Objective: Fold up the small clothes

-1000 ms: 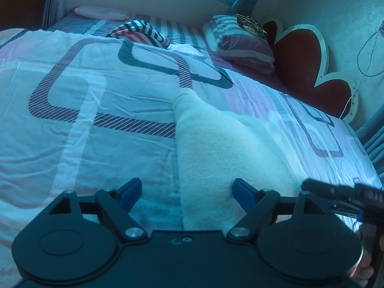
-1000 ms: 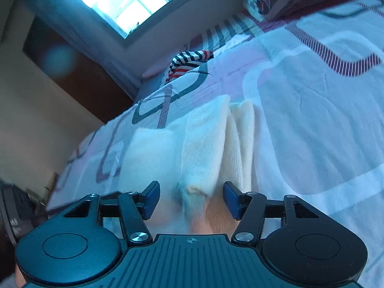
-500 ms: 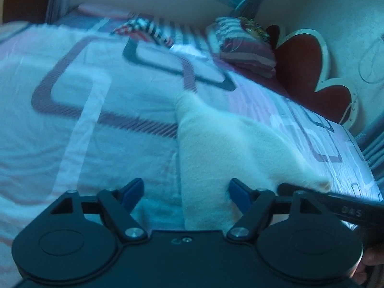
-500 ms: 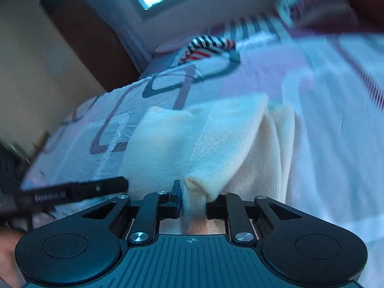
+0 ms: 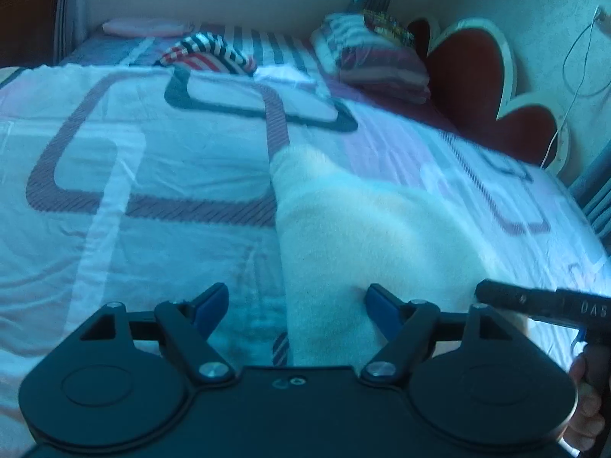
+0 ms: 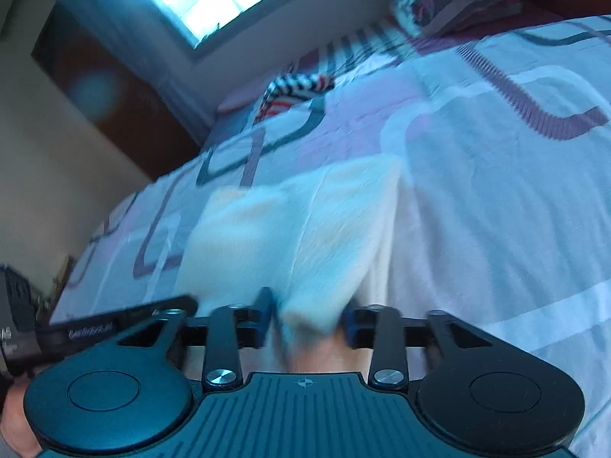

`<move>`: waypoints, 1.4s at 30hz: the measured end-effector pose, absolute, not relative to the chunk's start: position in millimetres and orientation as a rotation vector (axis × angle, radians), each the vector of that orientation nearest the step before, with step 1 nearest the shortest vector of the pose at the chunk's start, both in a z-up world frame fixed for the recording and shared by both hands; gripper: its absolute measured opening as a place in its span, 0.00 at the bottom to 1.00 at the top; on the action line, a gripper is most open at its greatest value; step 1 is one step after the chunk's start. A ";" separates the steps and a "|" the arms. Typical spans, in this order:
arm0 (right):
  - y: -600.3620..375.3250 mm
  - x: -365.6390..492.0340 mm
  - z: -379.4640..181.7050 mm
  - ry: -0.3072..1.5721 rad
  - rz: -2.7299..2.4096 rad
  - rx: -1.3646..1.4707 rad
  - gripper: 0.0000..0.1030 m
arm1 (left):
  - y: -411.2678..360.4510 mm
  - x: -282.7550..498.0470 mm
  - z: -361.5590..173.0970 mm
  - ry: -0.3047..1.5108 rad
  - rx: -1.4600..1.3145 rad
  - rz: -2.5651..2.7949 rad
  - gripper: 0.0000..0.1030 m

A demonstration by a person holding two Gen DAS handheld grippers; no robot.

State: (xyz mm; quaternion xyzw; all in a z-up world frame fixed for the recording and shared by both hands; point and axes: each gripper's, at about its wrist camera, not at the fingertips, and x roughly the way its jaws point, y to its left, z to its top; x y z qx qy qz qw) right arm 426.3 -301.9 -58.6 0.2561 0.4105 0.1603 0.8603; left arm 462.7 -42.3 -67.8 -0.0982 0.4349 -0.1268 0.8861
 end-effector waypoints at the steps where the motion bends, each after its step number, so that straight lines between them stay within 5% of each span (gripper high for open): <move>1: -306.6 430.5 -58.5 0.850 0.315 0.545 0.47 | -41.4 466.4 -67.3 0.905 -0.210 -0.266 0.74; 5: -311.2 451.9 -59.9 0.841 0.291 0.552 0.46 | -45.6 478.4 -68.6 0.914 -0.194 -0.277 0.74; 7: -304.9 460.0 -59.8 0.836 0.298 0.497 0.21 | -50.3 481.6 -74.9 0.940 -0.130 -0.257 0.75; 9: -291.4 458.9 -51.8 0.771 0.347 0.374 0.14 | -47.7 479.4 -76.6 0.934 -0.122 -0.238 0.76; 14: -272.5 465.5 -61.7 0.778 0.349 0.180 0.14 | -39.9 476.6 -77.6 0.930 -0.142 -0.223 0.78; 18: -288.5 465.3 -70.3 0.822 0.328 0.322 0.14 | -35.7 477.5 -79.2 0.954 -0.181 -0.255 0.80; 19: -290.0 462.9 -67.8 0.832 0.329 0.335 0.17 | -34.3 474.4 -78.1 0.953 -0.187 -0.264 0.80; 21: -294.4 452.8 -60.1 0.850 0.332 0.354 0.46 | -32.0 465.8 -74.4 0.946 -0.192 -0.292 0.80; 23: -302.4 434.1 -53.9 0.849 0.368 0.390 0.46 | -32.6 453.1 -73.8 0.945 -0.176 -0.311 0.80; 31: -301.3 363.6 -62.9 0.949 0.419 0.491 0.39 | -42.8 399.3 -82.0 0.966 -0.099 -0.328 0.80; 32: -300.3 358.0 -64.1 0.959 0.417 0.489 0.31 | -44.4 394.1 -82.9 0.970 -0.084 -0.329 0.80; 33: -298.6 353.3 -66.0 0.971 0.412 0.482 0.12 | -46.1 390.3 -83.4 0.971 -0.069 -0.329 0.80; 34: -297.2 348.7 -67.4 0.976 0.415 0.478 0.08 | -47.9 386.1 -83.9 0.968 -0.048 -0.328 0.80; 42: -290.3 334.5 -66.1 1.007 0.372 0.363 0.06 | -56.0 366.8 -83.0 0.991 0.053 -0.368 0.79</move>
